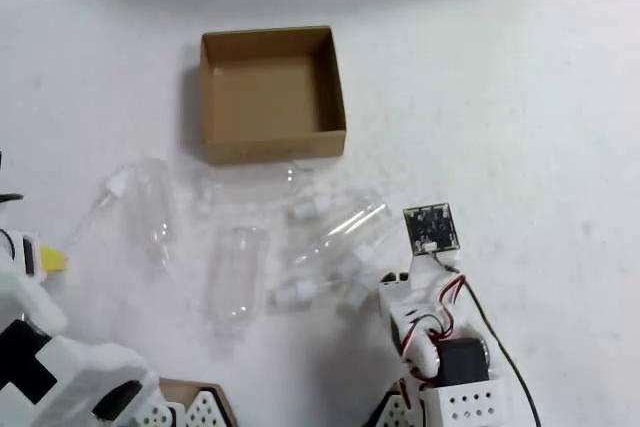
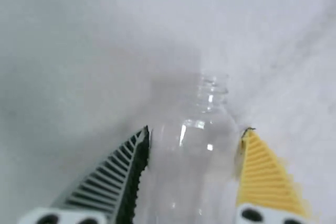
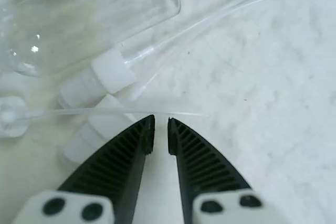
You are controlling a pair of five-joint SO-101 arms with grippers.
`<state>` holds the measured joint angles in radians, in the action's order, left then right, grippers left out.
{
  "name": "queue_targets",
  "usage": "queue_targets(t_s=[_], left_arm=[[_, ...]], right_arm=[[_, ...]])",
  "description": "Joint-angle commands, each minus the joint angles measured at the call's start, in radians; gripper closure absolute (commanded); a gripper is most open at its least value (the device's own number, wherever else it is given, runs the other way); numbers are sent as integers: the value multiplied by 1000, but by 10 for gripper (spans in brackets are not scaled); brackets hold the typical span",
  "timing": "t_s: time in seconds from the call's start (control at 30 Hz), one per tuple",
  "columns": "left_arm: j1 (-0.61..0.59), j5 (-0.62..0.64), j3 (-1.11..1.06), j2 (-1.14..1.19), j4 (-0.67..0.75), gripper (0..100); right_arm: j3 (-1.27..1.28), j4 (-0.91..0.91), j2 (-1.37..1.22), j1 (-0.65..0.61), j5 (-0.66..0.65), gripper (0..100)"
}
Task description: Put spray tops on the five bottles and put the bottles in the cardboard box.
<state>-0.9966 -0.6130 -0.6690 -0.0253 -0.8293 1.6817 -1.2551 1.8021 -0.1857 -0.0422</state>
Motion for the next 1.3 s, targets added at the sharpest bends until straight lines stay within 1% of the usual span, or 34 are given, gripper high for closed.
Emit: queue_targets(t_s=[0.0, 0.17, 0.23, 0.3, 0.4, 0.53, 0.67, 0.83, 0.97, 1.07, 1.2, 1.27], left_arm=[[19, 12, 5, -25, 17, 832], [16, 12, 0, -27, 9, 877], [19, 12, 17, -33, -32, 897], [30, 21, 71, -39, -123, 910], [64, 81, 169, -70, -293, 921], [119, 147, 230, -171, -440, 935], [197, 198, 178, -346, -523, 933], [312, 279, 0, -570, -523, 932], [377, 362, -121, -705, -499, 932], [383, 394, -141, -746, -468, 932], [383, 397, -144, -733, -468, 932], [380, 397, -146, -714, -468, 932]], right_arm=[[9, -8, -2, 7, 0, 983], [9, -8, -2, 7, 0, 983], [9, -8, -2, 7, 0, 983], [9, -8, -2, 7, 0, 983], [9, -8, -2, 7, 0, 983], [9, -8, -2, 8, 0, 983], [9, -8, -2, 18, 0, 983], [2, -7, -2, 56, 0, 983], [-44, -1, -2, 163, 0, 981], [-61, 76, -2, 288, -5, 981], [-61, 263, -2, 458, -141, 983], [-61, 314, -2, 499, -203, 983]])
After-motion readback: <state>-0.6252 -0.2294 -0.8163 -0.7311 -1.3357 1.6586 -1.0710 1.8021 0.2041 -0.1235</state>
